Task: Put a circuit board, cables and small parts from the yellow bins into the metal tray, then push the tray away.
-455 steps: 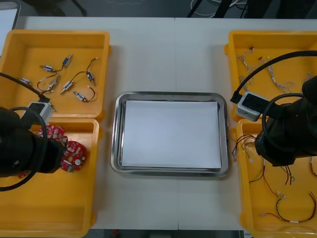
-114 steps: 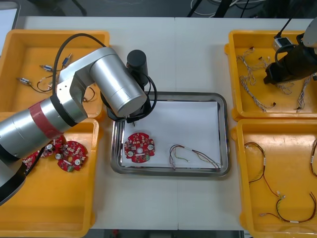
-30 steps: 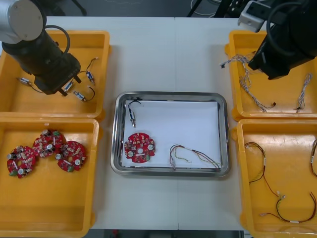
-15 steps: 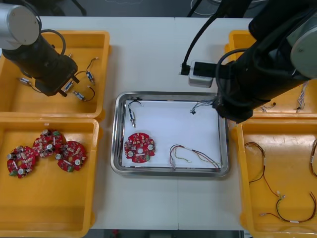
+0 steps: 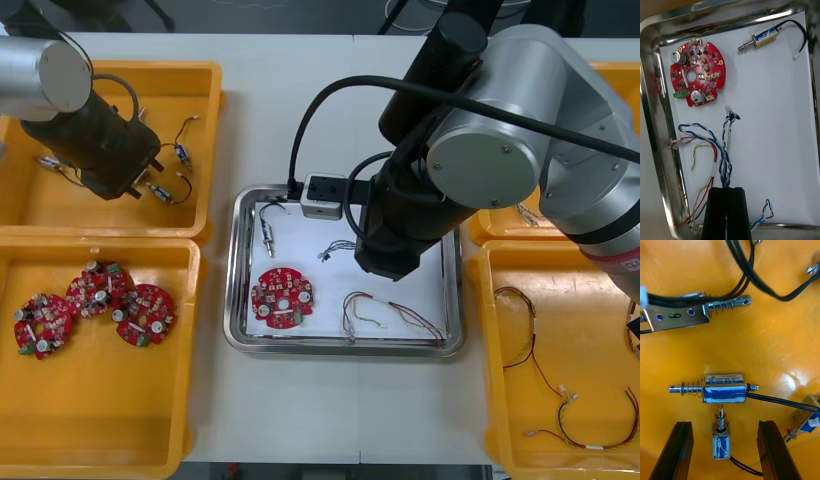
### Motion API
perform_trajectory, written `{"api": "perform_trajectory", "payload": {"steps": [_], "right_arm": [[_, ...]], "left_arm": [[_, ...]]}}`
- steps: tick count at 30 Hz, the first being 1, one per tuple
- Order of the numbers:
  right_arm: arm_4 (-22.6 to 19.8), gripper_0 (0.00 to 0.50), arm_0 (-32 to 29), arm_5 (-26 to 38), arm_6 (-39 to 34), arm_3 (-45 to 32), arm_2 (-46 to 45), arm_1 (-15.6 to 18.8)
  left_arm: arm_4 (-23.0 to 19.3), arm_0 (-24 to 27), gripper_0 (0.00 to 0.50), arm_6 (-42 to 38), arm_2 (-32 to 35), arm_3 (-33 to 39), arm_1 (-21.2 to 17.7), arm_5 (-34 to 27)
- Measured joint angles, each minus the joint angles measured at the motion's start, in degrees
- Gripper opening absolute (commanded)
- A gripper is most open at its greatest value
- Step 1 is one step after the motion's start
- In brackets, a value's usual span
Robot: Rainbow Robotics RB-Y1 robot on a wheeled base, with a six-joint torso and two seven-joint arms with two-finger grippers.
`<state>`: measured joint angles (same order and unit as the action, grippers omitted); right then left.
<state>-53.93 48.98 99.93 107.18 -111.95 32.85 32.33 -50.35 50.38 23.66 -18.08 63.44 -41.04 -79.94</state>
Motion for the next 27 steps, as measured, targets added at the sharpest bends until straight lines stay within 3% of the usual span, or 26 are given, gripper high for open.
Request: {"api": "perform_trajectory", "payload": {"steps": [10, 22, 23, 24, 25, 27], "right_arm": [[5.25, 0.0, 0.09, -8.71, 0.02, 4.24, 8.11, 1.28], [5.61, 0.0, 0.12, -16.56, 0.3, 12.12, 9.96, 2.41], [6.04, 0.0, 0.12, -17.43, 0.32, 12.79, 10.19, 2.45], [6.61, 0.0, 0.12, -18.25, 0.36, 13.36, 10.46, 2.51], [7.11, 0.0, 0.12, -18.87, 0.38, 13.86, 10.73, 2.58], [8.05, 0.0, 0.13, -19.51, 0.44, 14.68, 11.09, 2.71]], "left_arm": [[0.77, 0.01, 0.5, 0.03, -0.41, -1.71, 2.2, 0.09], [1.67, 1.29, 0.5, 2.63, -0.93, -4.4, 3.58, -0.01], [1.67, 1.33, 0.418, 2.65, -1.02, -4.4, 3.58, -0.01], [1.66, 1.36, 0.173, 2.65, -1.07, -4.4, 3.58, -0.01], [1.66, 1.37, 0.0, 2.65, -1.12, -4.41, 3.58, -0.01], [1.61, 1.43, 0.0, 2.65, -1.16, -4.41, 3.58, -0.02]]}}
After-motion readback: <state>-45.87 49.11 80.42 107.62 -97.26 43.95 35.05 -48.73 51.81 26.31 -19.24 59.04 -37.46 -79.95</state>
